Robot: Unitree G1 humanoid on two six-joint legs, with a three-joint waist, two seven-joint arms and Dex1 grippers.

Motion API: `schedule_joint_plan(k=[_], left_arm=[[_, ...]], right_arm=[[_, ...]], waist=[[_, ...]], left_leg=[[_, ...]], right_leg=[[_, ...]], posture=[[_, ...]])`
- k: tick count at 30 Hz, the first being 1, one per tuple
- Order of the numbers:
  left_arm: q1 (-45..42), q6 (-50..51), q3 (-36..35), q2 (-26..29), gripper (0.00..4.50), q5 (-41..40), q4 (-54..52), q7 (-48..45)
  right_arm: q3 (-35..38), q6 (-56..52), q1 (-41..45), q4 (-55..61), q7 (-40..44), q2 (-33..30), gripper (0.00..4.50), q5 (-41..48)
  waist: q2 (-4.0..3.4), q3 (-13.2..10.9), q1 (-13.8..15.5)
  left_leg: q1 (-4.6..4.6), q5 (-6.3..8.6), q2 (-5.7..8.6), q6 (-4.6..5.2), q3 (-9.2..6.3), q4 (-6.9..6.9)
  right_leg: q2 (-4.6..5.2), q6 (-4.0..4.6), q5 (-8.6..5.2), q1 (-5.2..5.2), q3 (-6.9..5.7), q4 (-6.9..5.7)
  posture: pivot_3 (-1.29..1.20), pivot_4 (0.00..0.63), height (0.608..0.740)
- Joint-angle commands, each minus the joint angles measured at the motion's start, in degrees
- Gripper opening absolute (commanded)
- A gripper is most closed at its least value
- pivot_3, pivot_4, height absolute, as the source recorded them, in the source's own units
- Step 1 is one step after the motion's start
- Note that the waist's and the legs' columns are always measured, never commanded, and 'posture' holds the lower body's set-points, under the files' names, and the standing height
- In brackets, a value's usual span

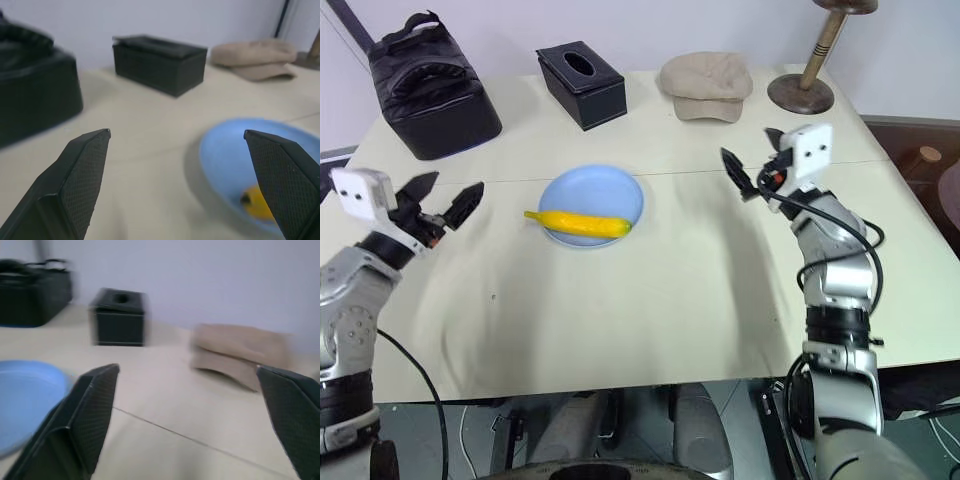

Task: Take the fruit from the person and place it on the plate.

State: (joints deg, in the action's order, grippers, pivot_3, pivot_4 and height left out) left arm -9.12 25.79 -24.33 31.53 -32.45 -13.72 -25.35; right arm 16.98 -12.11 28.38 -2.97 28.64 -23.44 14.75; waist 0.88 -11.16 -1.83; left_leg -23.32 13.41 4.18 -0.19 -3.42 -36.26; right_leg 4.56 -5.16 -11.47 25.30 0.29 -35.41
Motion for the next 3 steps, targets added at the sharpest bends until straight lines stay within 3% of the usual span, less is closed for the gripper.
schedule_joint_plan(k=[1,3], left_arm=[[1.0,-1.3,-1.5,-0.8,4.5,0.2,-3.0,1.6],[1.5,-1.4,-1.3,-1.6,4.5,0.5,-2.5,2.4]], right_arm=[[0.8,-0.2,-3.2,5.6,-4.1,0.3,4.45,-0.4],[0.5,0.1,-4.4,5.4,-5.2,0.5,4.45,-0.4]], waist=[[0.02,0.0,0.5],[0.01,0.0,0.7]], left_leg=[[0.03,0.0,0.0,0.0,0.0,-0.01],[0.11,-0.01,-0.03,0.01,0.04,-0.02]], right_leg=[[-0.02,0.0,0.0,-0.03,0.0,0.0],[-0.04,0.01,0.0,-0.11,0.0,0.01]], posture=[[0.0,0.15,0.74],[0.0,0.15,0.74]])
